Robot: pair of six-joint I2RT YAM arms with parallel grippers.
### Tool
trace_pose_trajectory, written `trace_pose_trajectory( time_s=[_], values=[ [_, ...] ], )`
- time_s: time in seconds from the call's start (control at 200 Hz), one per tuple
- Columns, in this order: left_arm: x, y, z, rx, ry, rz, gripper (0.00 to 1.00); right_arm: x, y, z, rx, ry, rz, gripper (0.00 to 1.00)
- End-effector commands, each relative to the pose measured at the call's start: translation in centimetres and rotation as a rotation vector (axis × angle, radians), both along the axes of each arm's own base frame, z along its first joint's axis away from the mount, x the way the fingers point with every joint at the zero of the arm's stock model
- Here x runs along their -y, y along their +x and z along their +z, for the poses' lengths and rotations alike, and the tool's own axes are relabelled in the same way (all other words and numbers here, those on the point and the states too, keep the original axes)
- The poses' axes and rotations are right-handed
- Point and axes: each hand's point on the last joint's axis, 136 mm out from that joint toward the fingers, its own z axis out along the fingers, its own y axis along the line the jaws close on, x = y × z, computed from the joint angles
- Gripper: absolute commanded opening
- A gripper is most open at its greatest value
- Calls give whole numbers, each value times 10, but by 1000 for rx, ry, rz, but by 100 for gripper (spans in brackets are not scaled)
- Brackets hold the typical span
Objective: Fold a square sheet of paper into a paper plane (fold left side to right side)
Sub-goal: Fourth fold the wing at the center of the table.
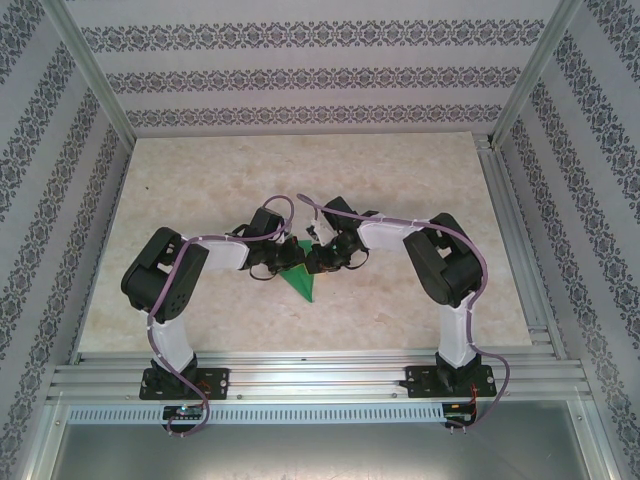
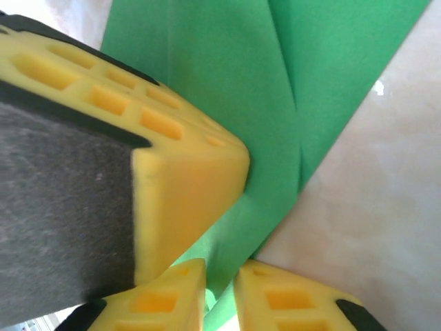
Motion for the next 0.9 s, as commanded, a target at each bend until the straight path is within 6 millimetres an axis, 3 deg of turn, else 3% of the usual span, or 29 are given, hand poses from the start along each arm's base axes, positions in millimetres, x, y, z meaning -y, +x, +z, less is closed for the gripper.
trace_pose_trajectory(
  time_s=[0.0, 0.135, 0.324, 0.439, 0.579, 0.894],
  values=[
    [-22, -29, -43, -97, 127, 2, 3, 22, 17, 22, 94, -75, -67, 28],
    [-22, -30, -43, -97, 122, 1, 3, 25, 13, 50, 135, -46, -79, 28],
    [-19, -30, -41, -92, 110, -1, 3, -8, -14, 54, 89, 63, -45, 22],
    [-19, -31, -41, -94, 106, -5, 3, -30, -25, 46, 63, 102, -29, 20],
    [-19, -30, -39, -90, 107, -7, 3, -42, -29, 33, 42, 107, -27, 19],
    [-19, -30, -38, -88, 114, -10, 2, -23, -50, -1, -21, 13, -18, 18]
  ],
)
